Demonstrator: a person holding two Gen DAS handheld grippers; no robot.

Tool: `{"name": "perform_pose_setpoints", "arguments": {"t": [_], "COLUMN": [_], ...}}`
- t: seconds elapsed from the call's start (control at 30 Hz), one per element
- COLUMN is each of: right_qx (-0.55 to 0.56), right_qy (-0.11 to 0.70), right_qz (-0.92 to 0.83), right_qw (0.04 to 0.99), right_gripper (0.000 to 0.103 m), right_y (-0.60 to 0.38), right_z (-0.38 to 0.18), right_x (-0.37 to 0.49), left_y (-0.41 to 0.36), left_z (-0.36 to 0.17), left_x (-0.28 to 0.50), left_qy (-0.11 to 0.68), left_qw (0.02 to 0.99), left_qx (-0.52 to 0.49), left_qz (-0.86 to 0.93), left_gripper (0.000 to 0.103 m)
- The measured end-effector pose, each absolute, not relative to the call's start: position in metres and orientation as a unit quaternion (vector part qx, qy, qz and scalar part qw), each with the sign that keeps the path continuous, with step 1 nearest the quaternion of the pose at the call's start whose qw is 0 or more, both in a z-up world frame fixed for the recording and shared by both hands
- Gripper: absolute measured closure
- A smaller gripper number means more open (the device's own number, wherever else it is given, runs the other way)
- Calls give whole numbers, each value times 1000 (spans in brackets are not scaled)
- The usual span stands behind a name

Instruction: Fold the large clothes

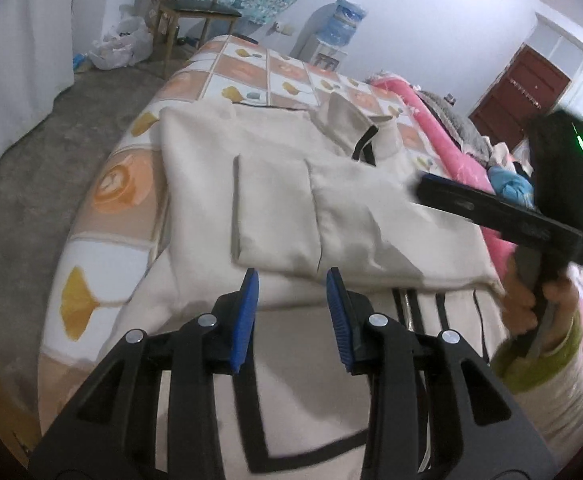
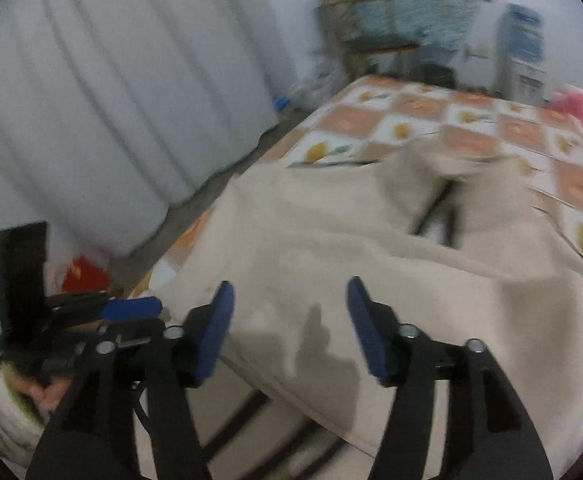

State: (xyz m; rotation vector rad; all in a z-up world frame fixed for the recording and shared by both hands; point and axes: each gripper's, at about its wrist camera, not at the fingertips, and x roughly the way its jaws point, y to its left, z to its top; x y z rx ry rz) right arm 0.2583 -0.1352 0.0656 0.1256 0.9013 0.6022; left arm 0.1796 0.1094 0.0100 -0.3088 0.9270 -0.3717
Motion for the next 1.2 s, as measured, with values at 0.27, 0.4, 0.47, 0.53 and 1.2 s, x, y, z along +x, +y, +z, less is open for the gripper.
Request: {"name": "perform_pose_setpoints", "arguments": {"t": [0.27, 0.4, 0.47, 0.53, 1.2], "right_qx": [118, 166, 174, 184, 215], "right_qy": [407, 406, 407, 407, 461], "right_qz": [137, 92, 79, 64, 36], "right_qw": [896, 894, 893, 893, 860], "right_gripper": [41, 41, 41, 41, 52], "right_y": [-279, -331, -343, -354, -385], "right_z": [66, 54, 48, 40, -2], "right_x": [236, 226, 224, 225, 286], "left_y": [92, 83, 73, 65, 90], "left_z": [-18, -26, -25, -22, -19], "left_x": [259, 281, 284, 282, 250], "left_qy": [490, 494, 493, 484, 430], "left_qw": [852, 857, 861, 867, 899], "left_qx": [-137, -104, -69, -43, -35], "left_qz": [-121, -106, -105, -109, -70], "left_gripper": [69, 71, 87, 93, 94]}}
